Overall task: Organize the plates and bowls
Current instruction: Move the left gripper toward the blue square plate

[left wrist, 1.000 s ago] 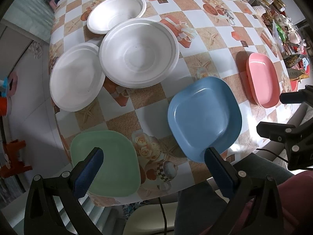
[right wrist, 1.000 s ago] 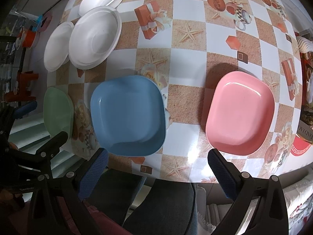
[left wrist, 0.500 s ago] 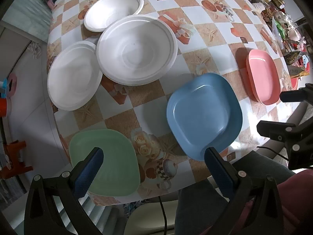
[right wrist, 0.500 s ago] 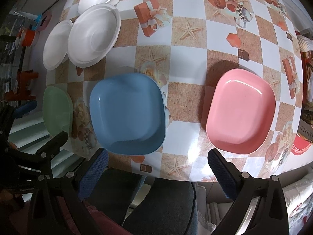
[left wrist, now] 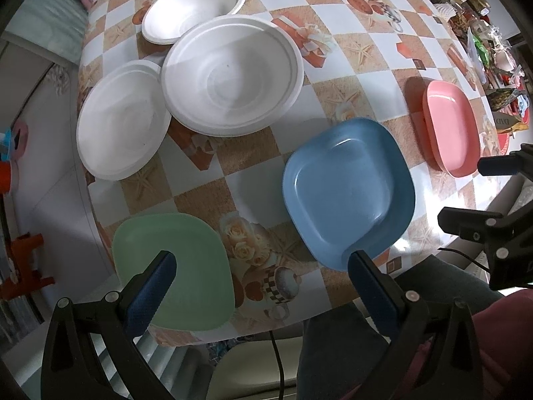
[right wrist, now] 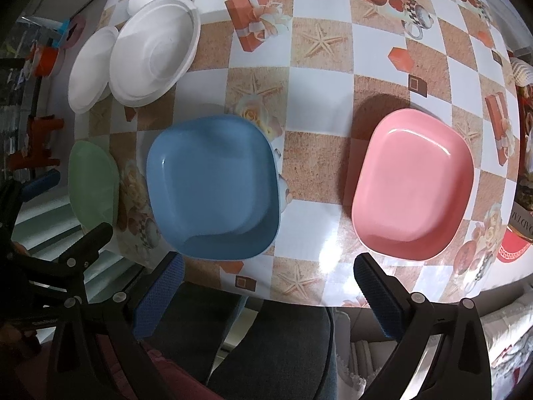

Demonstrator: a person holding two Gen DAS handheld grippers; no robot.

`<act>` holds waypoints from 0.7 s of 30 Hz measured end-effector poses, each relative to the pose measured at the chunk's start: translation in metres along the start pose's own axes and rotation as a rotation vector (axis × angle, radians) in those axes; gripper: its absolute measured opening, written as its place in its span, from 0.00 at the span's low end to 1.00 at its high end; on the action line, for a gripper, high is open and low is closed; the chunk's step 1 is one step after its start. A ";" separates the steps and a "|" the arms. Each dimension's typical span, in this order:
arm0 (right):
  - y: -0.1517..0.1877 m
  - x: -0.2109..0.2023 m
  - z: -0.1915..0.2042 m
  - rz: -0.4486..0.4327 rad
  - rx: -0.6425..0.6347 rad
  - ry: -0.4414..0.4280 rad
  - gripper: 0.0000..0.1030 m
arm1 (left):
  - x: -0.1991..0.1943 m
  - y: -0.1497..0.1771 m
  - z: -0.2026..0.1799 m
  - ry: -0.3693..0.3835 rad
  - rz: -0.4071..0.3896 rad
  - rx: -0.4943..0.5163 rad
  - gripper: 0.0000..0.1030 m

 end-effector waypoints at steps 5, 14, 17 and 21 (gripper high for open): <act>0.003 0.006 -0.001 0.043 0.003 0.007 0.99 | 0.003 0.003 -0.002 0.005 0.030 -0.003 1.00; 0.005 0.013 -0.007 0.048 0.009 0.012 0.99 | 0.008 0.007 0.001 -0.004 0.041 -0.044 1.00; 0.008 0.017 -0.012 0.065 0.030 0.001 0.99 | 0.013 0.009 0.001 0.003 0.056 -0.066 1.00; 0.010 0.026 -0.015 0.073 0.038 -0.009 0.99 | 0.021 0.009 0.003 0.003 0.070 -0.103 1.00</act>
Point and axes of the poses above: each gripper's, at about its wrist camera, not at the fingertips, and x roughly the way its jaws point, z to its left, y to its underside, the point moved 8 cm from there along x, roughly the way its jaws point, and after that the axes turned 12 degrees about x, right-handed, at the moved point
